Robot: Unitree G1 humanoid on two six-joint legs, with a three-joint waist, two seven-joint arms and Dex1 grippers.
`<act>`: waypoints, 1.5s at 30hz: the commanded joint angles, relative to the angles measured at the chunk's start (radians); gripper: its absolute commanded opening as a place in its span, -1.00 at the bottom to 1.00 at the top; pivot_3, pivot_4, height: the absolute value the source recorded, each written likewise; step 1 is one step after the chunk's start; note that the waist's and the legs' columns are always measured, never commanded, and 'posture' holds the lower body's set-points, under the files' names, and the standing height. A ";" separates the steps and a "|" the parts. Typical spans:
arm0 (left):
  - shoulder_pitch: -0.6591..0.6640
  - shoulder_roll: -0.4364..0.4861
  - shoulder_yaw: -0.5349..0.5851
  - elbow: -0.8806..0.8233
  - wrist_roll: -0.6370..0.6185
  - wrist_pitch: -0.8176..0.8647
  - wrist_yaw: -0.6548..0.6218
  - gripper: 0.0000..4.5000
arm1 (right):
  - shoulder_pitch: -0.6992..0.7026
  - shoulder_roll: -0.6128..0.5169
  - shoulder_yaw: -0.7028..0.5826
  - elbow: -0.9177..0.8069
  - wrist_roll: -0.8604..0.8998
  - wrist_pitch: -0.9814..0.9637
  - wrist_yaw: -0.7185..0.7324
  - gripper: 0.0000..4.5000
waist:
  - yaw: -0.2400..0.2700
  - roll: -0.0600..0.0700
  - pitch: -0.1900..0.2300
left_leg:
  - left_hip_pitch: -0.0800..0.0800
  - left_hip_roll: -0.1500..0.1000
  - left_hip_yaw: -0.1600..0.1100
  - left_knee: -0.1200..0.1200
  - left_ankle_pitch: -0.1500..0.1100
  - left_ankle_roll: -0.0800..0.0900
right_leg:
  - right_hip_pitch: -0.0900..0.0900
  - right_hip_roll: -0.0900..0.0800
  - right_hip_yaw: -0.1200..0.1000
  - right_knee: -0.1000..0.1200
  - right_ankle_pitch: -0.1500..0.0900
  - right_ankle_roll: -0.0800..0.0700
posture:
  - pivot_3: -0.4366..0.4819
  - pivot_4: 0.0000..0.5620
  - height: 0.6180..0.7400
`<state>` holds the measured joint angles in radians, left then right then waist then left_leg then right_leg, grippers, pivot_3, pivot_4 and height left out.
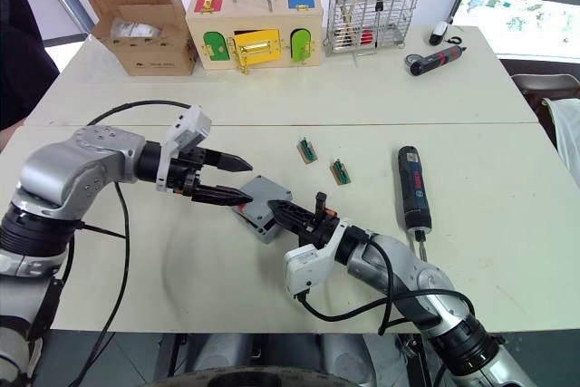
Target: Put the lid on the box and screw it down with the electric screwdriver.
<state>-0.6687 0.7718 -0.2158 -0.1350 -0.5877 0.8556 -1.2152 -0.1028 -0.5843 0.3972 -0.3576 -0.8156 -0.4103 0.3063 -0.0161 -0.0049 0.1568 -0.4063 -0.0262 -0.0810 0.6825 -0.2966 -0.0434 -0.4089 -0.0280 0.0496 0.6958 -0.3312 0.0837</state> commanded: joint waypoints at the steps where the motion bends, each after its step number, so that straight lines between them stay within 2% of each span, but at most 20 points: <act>1: 0.001 -0.010 0.002 0.007 0.025 -0.035 -0.003 0.78 | 0.002 0.007 0.004 -0.001 -0.007 -0.007 0.014 -0.95 | 0.000 0.000 0.000 | 0.000 0.000 0.000 0.000 0.000 0.000 | 0.000 0.000 0.000 0.000 0.000 0.000 | -0.05 -0.47 1.00; 21: 0.050 -0.061 -0.065 0.044 0.149 -0.147 -0.032 0.78 | 0.027 0.017 -0.007 -0.009 -0.014 -0.003 0.019 -0.95 | 0.001 0.000 0.000 | 0.002 0.000 0.000 0.000 0.000 0.000 | 0.002 0.000 0.000 0.000 0.000 0.000 | -0.05 -0.47 1.00; 26: 0.065 -0.061 -0.069 0.032 0.163 -0.155 -0.033 0.80 | 0.039 0.018 -0.015 -0.018 -0.002 0.001 0.028 0.16 | 0.000 -0.001 -0.001 | 0.002 0.000 0.000 0.000 0.000 0.000 | 0.002 0.000 0.000 0.000 0.000 0.000 | -0.05 -0.47 1.00; 28: 0.070 -0.062 -0.072 0.031 0.171 -0.159 -0.030 0.80 | 0.042 0.018 -0.019 -0.022 0.000 0.002 0.030 0.52 | 0.001 -0.001 -0.001 | 0.005 0.000 0.000 0.000 0.000 0.000 | 0.005 0.000 0.000 0.000 0.000 0.000 | -0.05 -0.47 1.00; 30: 0.079 -0.064 -0.076 0.032 0.180 -0.163 -0.024 0.80 | 0.048 0.017 -0.025 -0.028 0.006 0.007 0.034 0.77 | 0.001 -0.001 -0.001 | 0.010 0.000 0.000 -0.001 -0.001 0.001 | 0.009 0.000 0.000 0.000 0.000 0.000 | -0.05 -0.47 1.00; 32: 0.089 -0.060 -0.088 0.037 0.202 -0.185 -0.026 0.80 | 0.054 0.016 -0.032 -0.036 0.013 0.011 0.036 0.97 | 0.002 -0.001 -0.001 | 0.017 0.000 0.000 -0.003 -0.005 0.010 | 0.018 0.000 0.000 -0.004 0.000 0.000 | -0.05 -0.47 1.00; 41: 0.085 -0.116 -0.103 0.102 0.272 -0.276 0.016 0.80 | 0.073 0.004 -0.050 -0.073 0.031 -0.002 0.052 0.99 | 0.003 -0.001 -0.002 | 0.018 0.000 -0.001 -0.002 -0.006 0.010 | 0.020 0.000 0.000 -0.006 0.000 0.000 | -0.05 -0.47 1.00; 45: 0.084 -0.121 -0.103 0.109 0.271 -0.279 -0.003 0.80 | 0.084 -0.002 -0.056 -0.084 0.045 -0.013 0.061 0.99 | 0.001 -0.001 -0.002 | 0.018 0.001 -0.001 -0.003 -0.006 0.010 | 0.020 0.000 0.000 -0.006 0.000 0.000 | -0.05 -0.47 1.00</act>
<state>-0.5966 0.6422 -0.2923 -0.0405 -0.3354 0.5612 -1.2015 -0.0309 -0.5780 0.3438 -0.4147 -0.7814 -0.4127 0.3540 -0.0147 -0.0056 0.1550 -0.3887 -0.0254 -0.0819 0.6799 -0.3022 -0.0334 -0.3893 -0.0276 0.0491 0.6899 -0.3315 0.0834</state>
